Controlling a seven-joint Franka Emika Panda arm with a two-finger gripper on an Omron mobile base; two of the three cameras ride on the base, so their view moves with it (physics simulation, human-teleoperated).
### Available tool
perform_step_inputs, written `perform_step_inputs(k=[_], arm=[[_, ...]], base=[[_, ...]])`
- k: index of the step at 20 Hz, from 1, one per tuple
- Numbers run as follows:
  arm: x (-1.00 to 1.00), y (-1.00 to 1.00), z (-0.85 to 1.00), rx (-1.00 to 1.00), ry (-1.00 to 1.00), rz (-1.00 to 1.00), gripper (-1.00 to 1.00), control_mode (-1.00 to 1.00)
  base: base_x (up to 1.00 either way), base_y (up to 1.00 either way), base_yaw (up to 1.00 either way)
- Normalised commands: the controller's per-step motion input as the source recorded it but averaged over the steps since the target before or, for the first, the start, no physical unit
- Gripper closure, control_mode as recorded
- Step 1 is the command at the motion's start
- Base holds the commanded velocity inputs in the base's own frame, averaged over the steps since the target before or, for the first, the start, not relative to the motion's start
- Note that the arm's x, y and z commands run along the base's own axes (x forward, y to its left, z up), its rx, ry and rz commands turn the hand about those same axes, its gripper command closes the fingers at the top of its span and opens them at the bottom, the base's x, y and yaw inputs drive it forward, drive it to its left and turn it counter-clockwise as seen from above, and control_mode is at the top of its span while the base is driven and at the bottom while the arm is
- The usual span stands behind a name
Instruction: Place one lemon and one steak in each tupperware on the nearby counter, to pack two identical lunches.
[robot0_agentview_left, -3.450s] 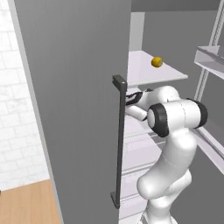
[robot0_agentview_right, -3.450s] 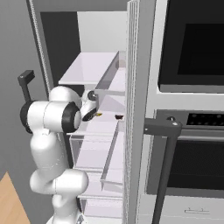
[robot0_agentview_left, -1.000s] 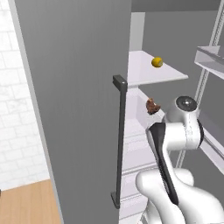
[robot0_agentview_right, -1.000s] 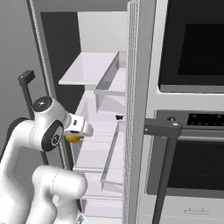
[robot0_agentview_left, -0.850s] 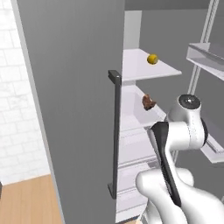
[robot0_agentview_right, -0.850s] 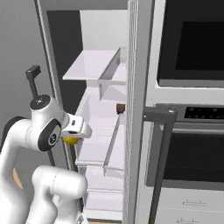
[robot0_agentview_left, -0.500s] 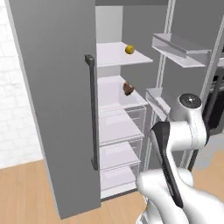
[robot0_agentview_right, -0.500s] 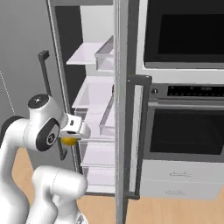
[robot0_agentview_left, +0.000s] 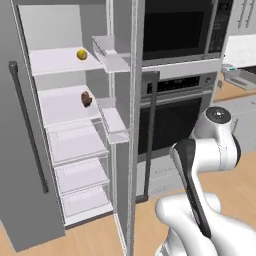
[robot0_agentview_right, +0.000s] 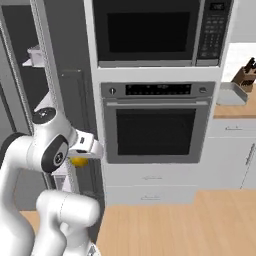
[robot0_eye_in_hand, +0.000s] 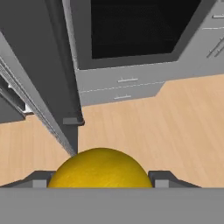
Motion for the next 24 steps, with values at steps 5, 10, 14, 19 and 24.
perform_step_inputs(k=[5,10,14,19,24], arm=[[0.00,0.00,0.00,0.00,0.00,0.00,1.00,1.00],[0.00,0.00,0.00,0.00,0.00,0.00,1.00,1.00],[0.00,0.00,0.00,0.00,0.00,0.00,1.00,1.00],[0.00,0.00,0.00,0.00,0.00,0.00,1.00,1.00],[0.00,0.00,0.00,0.00,0.00,0.00,1.00,1.00]], base=[[0.31,-1.00,-0.14],[0.85,-1.00,-0.07],[1.00,-1.00,-0.01],[1.00,-1.00,0.00],[1.00,-1.00,0.00]])
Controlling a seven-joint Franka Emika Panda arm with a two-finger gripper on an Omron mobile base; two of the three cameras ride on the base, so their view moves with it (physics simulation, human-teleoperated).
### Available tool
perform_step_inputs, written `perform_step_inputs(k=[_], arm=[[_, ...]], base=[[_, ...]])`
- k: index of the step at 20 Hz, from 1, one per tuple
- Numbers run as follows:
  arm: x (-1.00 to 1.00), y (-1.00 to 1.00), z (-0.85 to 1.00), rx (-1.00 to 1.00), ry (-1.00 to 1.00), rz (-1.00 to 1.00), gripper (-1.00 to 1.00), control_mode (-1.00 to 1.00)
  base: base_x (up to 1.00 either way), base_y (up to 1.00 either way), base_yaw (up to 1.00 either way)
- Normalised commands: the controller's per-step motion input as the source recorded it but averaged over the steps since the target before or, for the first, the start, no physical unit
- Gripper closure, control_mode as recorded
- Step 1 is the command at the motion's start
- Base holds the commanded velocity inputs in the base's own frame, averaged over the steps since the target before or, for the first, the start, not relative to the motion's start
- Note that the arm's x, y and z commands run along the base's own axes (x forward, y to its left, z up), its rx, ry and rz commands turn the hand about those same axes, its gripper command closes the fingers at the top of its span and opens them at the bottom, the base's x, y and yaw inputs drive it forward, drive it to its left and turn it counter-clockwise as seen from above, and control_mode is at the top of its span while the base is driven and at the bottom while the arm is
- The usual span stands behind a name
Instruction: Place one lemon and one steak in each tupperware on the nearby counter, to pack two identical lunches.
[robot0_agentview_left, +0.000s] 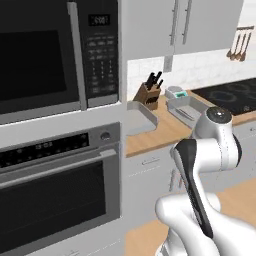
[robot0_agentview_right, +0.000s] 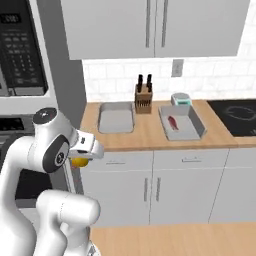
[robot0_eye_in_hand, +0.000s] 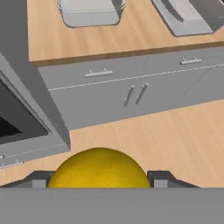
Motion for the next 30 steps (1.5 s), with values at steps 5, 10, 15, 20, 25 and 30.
perform_step_inputs(k=[5,10,15,20,25,30], arm=[[0.00,0.00,0.00,0.00,0.00,0.00,1.00,1.00],[0.00,0.00,0.00,0.00,0.00,0.00,1.00,1.00],[0.00,0.00,0.00,0.00,0.00,0.00,1.00,1.00],[0.60,-0.10,-0.26,0.04,0.12,0.07,1.00,-1.00],[0.92,0.03,-0.57,0.00,0.08,0.07,1.00,-1.00],[1.00,0.14,-0.71,0.00,0.07,0.00,1.00,-1.00]], base=[[1.00,-1.00,0.00],[1.00,-1.00,0.00],[1.00,-0.73,0.04],[0.40,-0.16,0.04],[0.00,0.00,0.00],[0.00,0.00,0.00]])
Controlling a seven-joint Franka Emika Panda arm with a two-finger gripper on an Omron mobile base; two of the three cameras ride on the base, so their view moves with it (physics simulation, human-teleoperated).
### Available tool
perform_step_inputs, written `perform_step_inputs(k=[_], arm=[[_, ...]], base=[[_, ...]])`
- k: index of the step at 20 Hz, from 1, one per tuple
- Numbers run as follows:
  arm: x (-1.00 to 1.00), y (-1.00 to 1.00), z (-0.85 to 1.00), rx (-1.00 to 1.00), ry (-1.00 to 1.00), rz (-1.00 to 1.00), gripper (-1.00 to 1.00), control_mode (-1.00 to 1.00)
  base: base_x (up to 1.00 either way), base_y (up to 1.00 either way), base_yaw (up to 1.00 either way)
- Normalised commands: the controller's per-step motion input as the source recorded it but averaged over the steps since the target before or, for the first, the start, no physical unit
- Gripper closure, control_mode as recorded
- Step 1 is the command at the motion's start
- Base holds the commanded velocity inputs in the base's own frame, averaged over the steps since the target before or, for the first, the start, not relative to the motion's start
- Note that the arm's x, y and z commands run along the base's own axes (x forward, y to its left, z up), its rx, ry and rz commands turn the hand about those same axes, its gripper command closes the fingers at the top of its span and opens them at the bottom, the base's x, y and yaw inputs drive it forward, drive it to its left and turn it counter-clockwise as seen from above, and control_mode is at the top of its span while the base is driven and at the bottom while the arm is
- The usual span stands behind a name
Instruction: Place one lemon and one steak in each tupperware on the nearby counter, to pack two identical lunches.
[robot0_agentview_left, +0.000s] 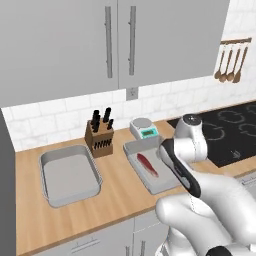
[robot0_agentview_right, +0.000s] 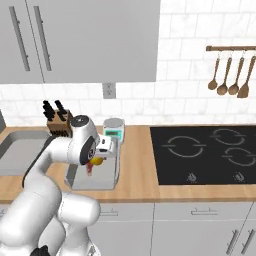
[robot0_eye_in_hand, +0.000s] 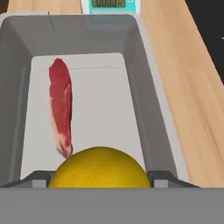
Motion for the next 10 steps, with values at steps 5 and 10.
perform_step_inputs(k=[5,10], arm=[[0.85,0.11,-0.63,0.00,0.01,0.00,1.00,-1.00],[0.86,0.00,-0.43,0.00,0.01,0.00,1.00,-1.00]], base=[[0.00,0.00,0.00],[0.00,0.00,0.00]])
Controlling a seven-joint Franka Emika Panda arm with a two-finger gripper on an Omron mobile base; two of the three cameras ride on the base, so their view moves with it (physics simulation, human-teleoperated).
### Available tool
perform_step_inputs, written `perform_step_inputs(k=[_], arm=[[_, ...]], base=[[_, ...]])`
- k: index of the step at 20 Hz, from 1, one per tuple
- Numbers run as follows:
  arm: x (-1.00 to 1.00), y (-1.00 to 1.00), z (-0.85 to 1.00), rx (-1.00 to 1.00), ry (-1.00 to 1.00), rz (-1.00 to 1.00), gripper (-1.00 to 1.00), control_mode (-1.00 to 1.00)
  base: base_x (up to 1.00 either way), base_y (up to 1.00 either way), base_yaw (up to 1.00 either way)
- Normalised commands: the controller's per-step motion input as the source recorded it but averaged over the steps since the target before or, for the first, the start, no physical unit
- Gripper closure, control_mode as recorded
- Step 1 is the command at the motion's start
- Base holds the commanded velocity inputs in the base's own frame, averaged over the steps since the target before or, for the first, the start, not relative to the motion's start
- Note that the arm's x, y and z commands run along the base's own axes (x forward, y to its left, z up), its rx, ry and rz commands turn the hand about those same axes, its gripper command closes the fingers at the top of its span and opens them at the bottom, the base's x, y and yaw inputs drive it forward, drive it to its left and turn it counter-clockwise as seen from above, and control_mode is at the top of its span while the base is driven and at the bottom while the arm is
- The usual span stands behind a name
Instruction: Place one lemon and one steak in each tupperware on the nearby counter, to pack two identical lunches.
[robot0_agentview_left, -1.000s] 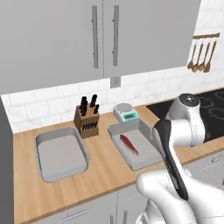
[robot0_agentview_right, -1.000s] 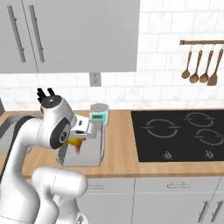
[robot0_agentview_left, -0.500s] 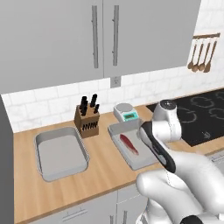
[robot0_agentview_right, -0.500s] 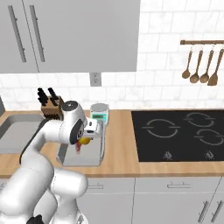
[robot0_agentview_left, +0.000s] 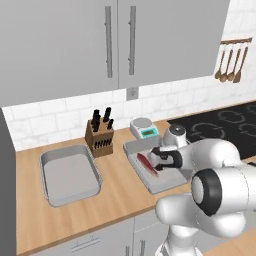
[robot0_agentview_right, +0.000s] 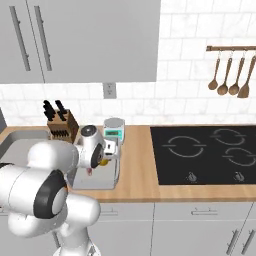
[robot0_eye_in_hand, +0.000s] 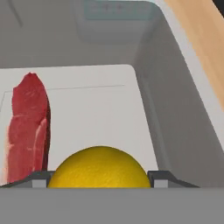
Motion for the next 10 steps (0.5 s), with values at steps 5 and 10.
perform_step_inputs(k=[5,10], arm=[[0.51,0.00,-0.06,0.00,-0.01,0.00,-1.00,-1.00],[0.11,0.00,0.16,0.00,-0.01,0.00,-1.00,-1.00]], base=[[0.00,0.00,0.00],[0.00,0.00,0.00]])
